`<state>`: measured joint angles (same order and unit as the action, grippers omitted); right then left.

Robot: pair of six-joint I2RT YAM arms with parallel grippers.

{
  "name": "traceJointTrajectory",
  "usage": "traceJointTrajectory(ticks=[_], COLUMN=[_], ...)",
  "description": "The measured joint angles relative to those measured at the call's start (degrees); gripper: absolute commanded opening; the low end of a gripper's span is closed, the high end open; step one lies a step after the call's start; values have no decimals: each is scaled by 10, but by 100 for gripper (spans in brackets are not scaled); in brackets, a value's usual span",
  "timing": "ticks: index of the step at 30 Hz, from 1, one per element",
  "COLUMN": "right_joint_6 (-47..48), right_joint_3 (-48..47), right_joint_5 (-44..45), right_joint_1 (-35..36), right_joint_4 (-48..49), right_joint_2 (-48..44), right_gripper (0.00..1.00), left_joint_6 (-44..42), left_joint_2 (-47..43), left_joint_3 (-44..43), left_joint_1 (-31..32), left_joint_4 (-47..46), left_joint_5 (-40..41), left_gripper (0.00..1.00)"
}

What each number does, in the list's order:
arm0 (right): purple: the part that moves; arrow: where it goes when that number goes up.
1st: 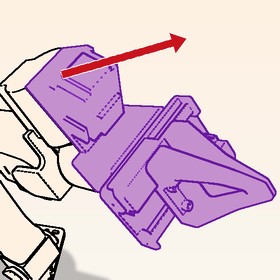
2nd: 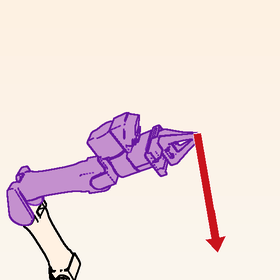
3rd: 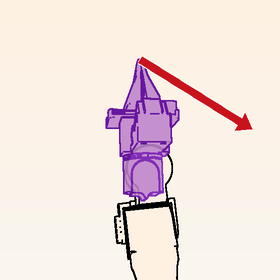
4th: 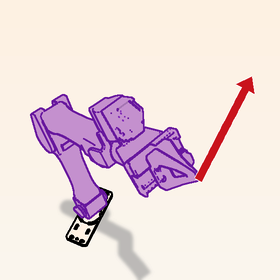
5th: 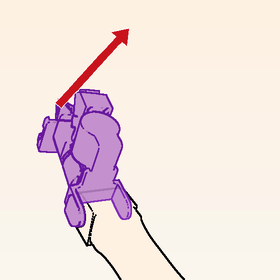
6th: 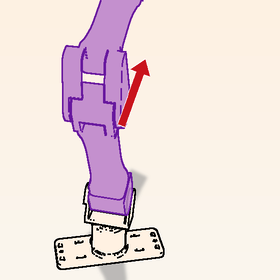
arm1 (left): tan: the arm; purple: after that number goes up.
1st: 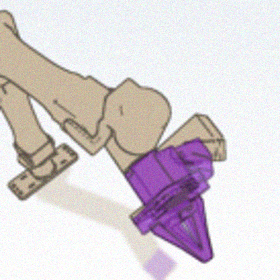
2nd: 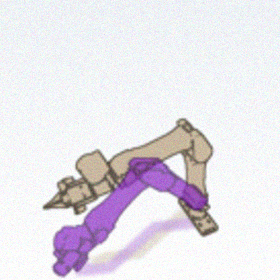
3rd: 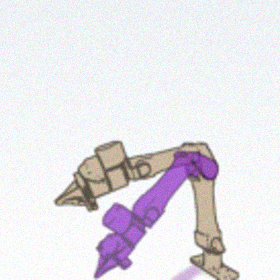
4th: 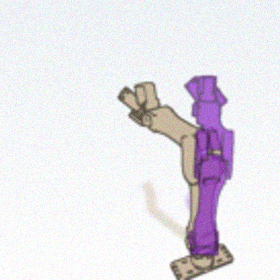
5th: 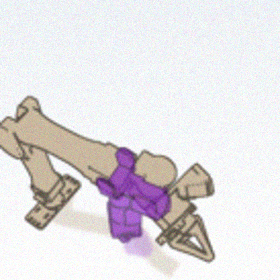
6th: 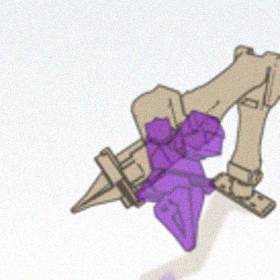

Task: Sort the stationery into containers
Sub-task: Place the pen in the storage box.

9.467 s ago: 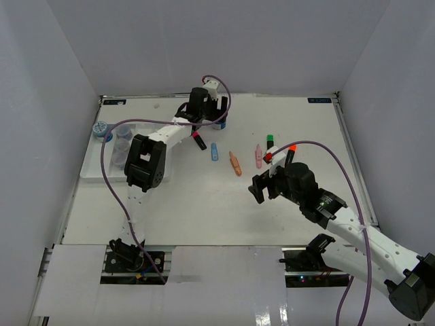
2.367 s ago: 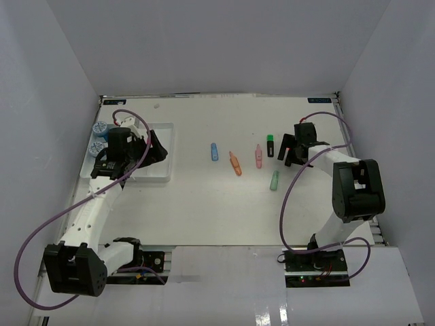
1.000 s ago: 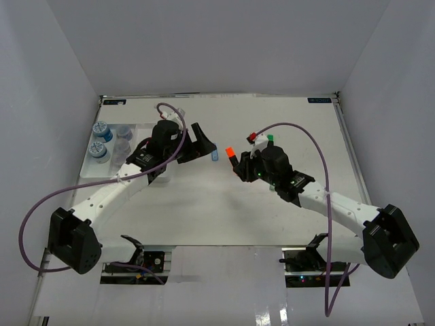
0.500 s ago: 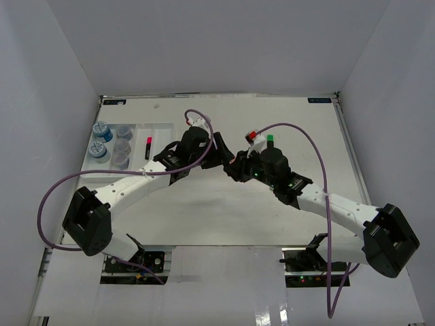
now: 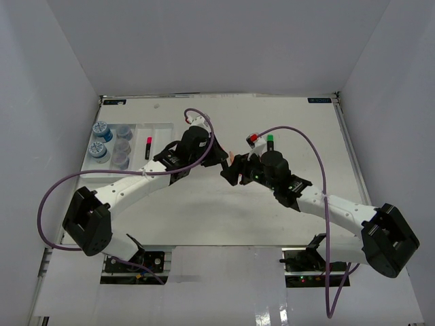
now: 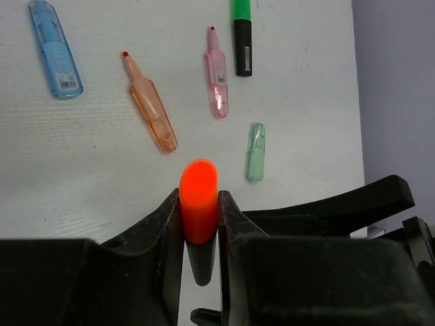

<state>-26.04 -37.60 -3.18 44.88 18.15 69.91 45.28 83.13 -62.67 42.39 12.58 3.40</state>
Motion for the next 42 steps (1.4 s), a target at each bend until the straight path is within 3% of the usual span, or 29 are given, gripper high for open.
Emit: traceJointTrajectory(ticks=[3,4,5,10,17,22,27,30,33,34,38,42], right_joint_6=[4,4,8,33,94,124,135,138,143,145,151,153], right_joint_3=[0,0,0,0,0,6,23,30,30,30,26,-12], right_joint_5=[0,0,0,9,67,94,101,104,108,109,116,123], right_joint_1=[1,1,1,2,1,0,-7,-14,-25,-29,-54,-117], right_joint_4=[-1,-4,-7,-48,-130,-153,-168,-178,-183,-183,-186,-207], right_joint_2=[0,0,0,-4,-57,-80,-84,-84,-84,-84,-78,-28], right_gripper=[97,99,94,90,90,90,90,90,90,90,90,90], left_joint_6=[-13,-19,-26,-73,-188,-267,-320,-333,-344,-346,-349,-341], left_joint_2=[0,0,0,-1,15,103,207,256,285,289,288,275], left_joint_3=[-2,-4,-8,-29,-72,-131,-171,-191,-213,-219,-231,-231], left_joint_1=[-1,-2,-5,-53,-252,-344,-392,-410,-422,-423,-423,-423], left_joint_4=[12,17,25,72,166,203,226,235,240,241,241,241], left_joint_5=[18,25,33,60,97,108,116,116,117,117,110,83], left_gripper=[9,12,13,19,23,27,31,38,52,62,78,89])
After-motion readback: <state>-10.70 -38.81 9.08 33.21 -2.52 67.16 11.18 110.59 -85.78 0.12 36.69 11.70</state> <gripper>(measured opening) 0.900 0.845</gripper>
